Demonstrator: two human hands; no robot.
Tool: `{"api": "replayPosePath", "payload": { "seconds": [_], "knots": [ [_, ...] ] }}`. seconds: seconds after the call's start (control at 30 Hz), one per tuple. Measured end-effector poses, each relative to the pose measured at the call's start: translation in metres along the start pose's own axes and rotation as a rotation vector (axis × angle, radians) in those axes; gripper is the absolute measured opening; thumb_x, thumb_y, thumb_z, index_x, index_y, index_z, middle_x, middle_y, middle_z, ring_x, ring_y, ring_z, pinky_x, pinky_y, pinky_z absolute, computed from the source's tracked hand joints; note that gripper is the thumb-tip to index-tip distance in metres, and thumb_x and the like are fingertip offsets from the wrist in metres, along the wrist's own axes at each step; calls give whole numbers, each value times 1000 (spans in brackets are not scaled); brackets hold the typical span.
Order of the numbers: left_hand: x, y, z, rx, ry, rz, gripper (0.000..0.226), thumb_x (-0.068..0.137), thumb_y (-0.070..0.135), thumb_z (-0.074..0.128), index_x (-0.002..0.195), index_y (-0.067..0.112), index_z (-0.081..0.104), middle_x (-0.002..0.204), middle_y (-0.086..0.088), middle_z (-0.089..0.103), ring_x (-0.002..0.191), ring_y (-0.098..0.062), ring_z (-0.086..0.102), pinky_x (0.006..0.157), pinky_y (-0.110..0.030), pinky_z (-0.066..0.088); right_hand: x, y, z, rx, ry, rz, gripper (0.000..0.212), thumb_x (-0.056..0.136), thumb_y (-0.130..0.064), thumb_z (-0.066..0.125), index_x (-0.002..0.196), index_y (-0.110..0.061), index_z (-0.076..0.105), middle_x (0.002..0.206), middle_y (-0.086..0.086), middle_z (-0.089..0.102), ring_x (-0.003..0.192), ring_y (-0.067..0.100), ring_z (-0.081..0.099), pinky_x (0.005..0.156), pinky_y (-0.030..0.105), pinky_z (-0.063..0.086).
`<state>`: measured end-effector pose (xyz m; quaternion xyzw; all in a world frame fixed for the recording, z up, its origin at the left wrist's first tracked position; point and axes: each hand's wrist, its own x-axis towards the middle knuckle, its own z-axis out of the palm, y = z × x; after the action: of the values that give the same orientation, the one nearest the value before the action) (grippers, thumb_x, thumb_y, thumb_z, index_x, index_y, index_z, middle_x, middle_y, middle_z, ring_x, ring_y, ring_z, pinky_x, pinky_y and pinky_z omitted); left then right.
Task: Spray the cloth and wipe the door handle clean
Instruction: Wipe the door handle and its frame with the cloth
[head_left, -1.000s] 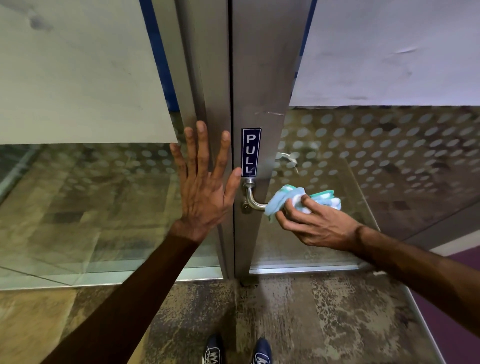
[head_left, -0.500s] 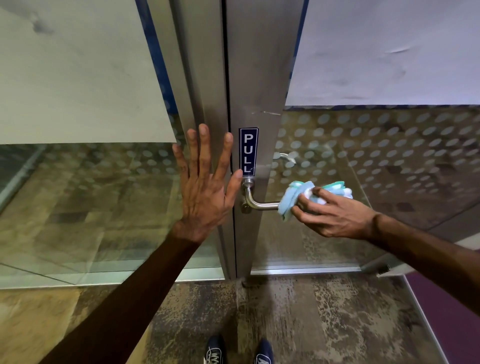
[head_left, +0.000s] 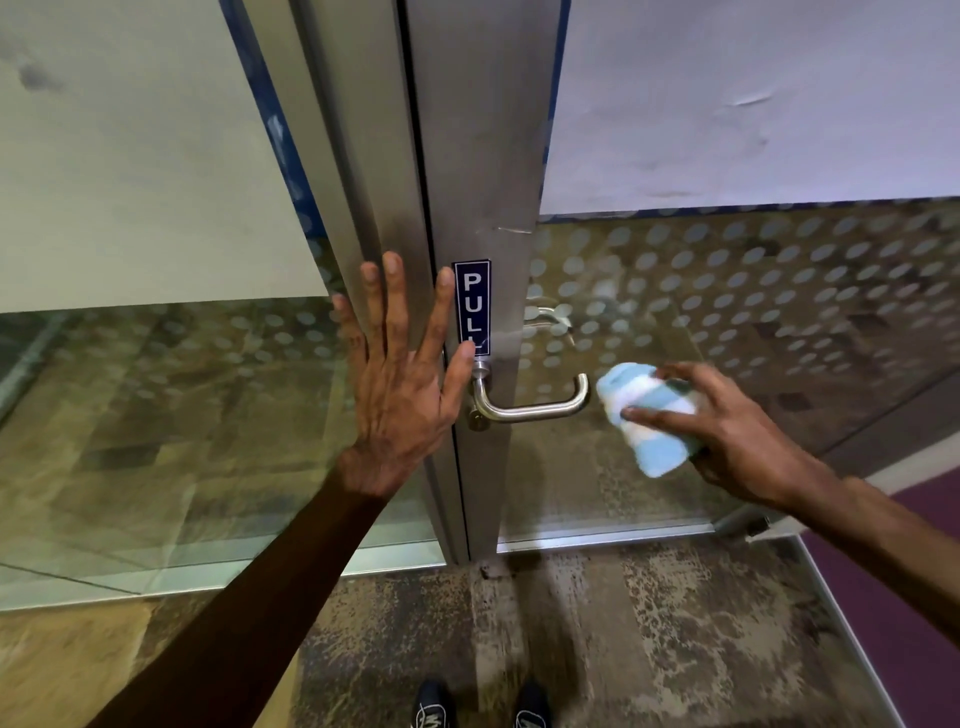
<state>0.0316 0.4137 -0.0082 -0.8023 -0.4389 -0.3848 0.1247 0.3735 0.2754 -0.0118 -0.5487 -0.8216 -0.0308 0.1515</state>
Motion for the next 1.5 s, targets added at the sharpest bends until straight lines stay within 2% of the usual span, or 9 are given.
{"api": "replayPosePath", "payload": {
  "seconds": [0.13, 0.23, 0.43, 0.67, 0.77, 0.83, 1.0, 1.13, 1.5],
  "knots": [
    [4, 0, -1, 0, 14, 14, 70, 112, 55, 26, 162, 39, -20, 163, 8, -47, 155, -19, -36, 127, -57, -13, -12, -18, 11, 779, 253, 404, 58, 78, -19, 83, 126, -48, 71, 127, -10, 66, 121, -2, 60, 100, 14, 47],
    [6, 1, -2, -3, 23, 12, 70, 112, 54, 26, 162, 39, -19, 163, 7, -46, 155, -19, -36, 127, -56, -14, -3, -32, 36, 1153, 338, 638, 56, 74, -10, 84, 123, -33, 73, 121, -1, 76, 108, 11, 71, 89, 24, 57],
    [7, -3, 1, 3, 40, 35, 66, 112, 50, 33, 165, 30, -3, 166, 6, -42, 156, -21, -33, 127, -59, -9, 31, -64, 82, 1416, 448, 726, 58, 74, 6, 81, 124, -22, 72, 115, 5, 76, 104, 21, 71, 93, 40, 59],
    [7, -6, 5, -4, 54, 40, 63, 112, 50, 34, 163, 26, 6, 168, 5, -38, 158, -22, -30, 127, -61, -7, 37, -98, 88, 1241, 631, 777, 44, 69, -13, 82, 108, -33, 79, 128, -4, 67, 114, 17, 70, 96, 39, 59],
    [6, -9, 6, -4, 63, 47, 63, 113, 51, 32, 164, 26, 6, 168, 4, -37, 158, -22, -29, 128, -60, -8, 40, -109, 91, 1189, 689, 854, 45, 69, -13, 82, 113, -19, 77, 131, 6, 62, 116, 23, 68, 98, 40, 60],
    [5, -10, 7, 1, 68, 54, 64, 113, 52, 31, 165, 27, 3, 169, 3, -36, 158, -22, -28, 128, -58, -10, 42, -121, 93, 1163, 736, 897, 50, 67, -14, 82, 116, -11, 76, 133, 9, 58, 114, 20, 67, 92, 32, 61],
    [6, -14, 7, 5, 66, 63, 65, 112, 53, 30, 166, 29, 1, 168, 3, -37, 158, -22, -28, 129, -56, -11, 51, -140, 96, 1084, 809, 915, 53, 77, 3, 87, 105, -39, 73, 123, -6, 55, 100, -10, 63, 86, 20, 58],
    [4, -18, 9, -8, 73, 79, 70, 112, 52, 34, 166, 31, -6, 169, 3, -36, 159, -23, -27, 129, -58, -9, 57, -153, 102, 999, 897, 943, 47, 78, 3, 84, 110, -31, 74, 120, -12, 52, 101, -10, 60, 81, 9, 52],
    [2, -29, 13, -11, 67, 90, 69, 112, 52, 33, 167, 32, -5, 170, 1, -33, 160, -24, -24, 129, -59, -7, 75, -189, 119, 836, 945, 1041, 52, 78, 5, 86, 125, -16, 75, 126, -2, 46, 119, 22, 58, 97, 41, 57]
  ]
}}
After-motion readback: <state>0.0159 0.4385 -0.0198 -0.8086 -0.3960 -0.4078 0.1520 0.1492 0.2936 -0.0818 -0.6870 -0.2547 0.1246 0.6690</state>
